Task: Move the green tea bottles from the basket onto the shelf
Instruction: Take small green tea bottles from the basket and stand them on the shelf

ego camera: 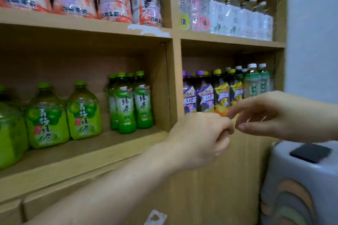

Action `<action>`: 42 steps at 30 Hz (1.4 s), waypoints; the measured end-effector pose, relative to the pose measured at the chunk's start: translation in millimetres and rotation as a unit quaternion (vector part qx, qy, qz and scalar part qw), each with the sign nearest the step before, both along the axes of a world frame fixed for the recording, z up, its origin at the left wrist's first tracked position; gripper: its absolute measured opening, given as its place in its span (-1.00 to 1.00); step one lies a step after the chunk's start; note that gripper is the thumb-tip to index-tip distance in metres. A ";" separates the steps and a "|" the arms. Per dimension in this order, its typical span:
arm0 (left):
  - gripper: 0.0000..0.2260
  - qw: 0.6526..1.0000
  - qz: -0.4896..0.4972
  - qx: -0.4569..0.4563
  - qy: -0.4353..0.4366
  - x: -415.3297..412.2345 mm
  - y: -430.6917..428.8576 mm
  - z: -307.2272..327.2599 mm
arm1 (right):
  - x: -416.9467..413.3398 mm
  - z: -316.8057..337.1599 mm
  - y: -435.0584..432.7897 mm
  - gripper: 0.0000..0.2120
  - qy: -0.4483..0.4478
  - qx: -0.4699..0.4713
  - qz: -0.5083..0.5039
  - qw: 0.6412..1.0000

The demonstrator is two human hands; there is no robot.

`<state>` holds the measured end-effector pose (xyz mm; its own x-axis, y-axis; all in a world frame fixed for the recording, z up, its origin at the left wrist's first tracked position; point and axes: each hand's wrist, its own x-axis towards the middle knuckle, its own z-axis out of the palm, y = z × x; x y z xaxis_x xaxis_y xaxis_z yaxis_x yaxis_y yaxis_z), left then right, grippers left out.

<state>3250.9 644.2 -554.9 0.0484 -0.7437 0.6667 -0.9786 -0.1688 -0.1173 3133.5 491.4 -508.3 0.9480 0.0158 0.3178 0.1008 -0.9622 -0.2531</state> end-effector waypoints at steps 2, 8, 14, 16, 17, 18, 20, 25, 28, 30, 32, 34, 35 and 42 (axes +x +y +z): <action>-0.82 0.999 -0.051 0.009 -0.007 -34.1 -29.0 -16.6 | -40.2 -7.1 -23.4 -0.84 0.022 -0.023 -0.030 0.999; -0.77 0.977 -0.180 0.062 0.093 -132.6 -124.7 -69.7 | -184.5 -51.2 -110.1 -0.83 0.068 0.041 -0.143 0.986; -0.78 0.949 -0.242 0.104 0.176 -223.2 -217.7 -131.8 | -327.5 -124.7 -198.5 -0.87 0.066 0.133 -0.286 0.947; -0.79 0.935 -0.267 0.128 0.195 -254.9 -246.1 -151.4 | -364.0 -151.7 -223.8 -0.91 0.064 0.137 -0.334 0.930; -0.79 0.928 -0.275 0.141 0.207 -270.9 -259.0 -161.9 | -379.9 -165.1 -234.5 -0.90 0.058 0.143 -0.358 0.921; -0.80 0.923 -0.278 0.152 0.219 -285.9 -270.7 -172.3 | -393.9 -178.4 -244.4 -0.87 0.049 0.150 -0.378 0.912; -0.81 0.915 -0.272 0.178 0.239 -313.2 -292.6 -192.2 | -418.6 -204.8 -261.3 -0.88 0.040 0.157 -0.409 0.898; -0.82 0.903 -0.271 0.242 0.230 -363.8 -341.8 -222.7 | -471.4 -260.3 -309.9 -0.78 0.149 0.153 -0.488 0.846; -0.81 0.892 -0.272 0.280 0.230 -381.6 -365.5 -229.7 | -496.0 -291.0 -339.9 -0.53 0.288 0.153 -0.518 0.791; -0.80 0.882 -0.271 0.316 0.222 -394.4 -383.3 -236.4 | -508.8 -312.2 -353.0 -0.46 0.359 0.176 -0.512 0.761; -0.80 0.870 -0.278 0.345 0.218 -407.2 -400.1 -243.4 | -516.5 -327.8 -359.3 -0.50 0.409 0.204 -0.503 0.734; -0.79 0.859 -0.287 0.371 0.206 -421.8 -416.9 -251.1 | -520.4 -337.4 -363.7 -0.63 0.414 0.214 -0.511 0.722; -0.79 0.852 -0.294 0.386 0.197 -430.2 -425.2 -255.5 | -521.3 -341.8 -366.0 -0.68 0.403 0.198 -0.524 0.724; -0.79 0.775 -0.331 0.523 0.124 -502.1 -465.6 -305.0 | -523.2 -363.3 -372.1 -0.82 0.396 0.155 -0.534 0.731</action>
<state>2748.8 178.5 -859.9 -0.5453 -0.7877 -0.2867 -0.8242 0.4415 0.3546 2610.3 119.3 -871.6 0.2565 -0.8241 -0.5050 -0.9617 -0.2697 -0.0483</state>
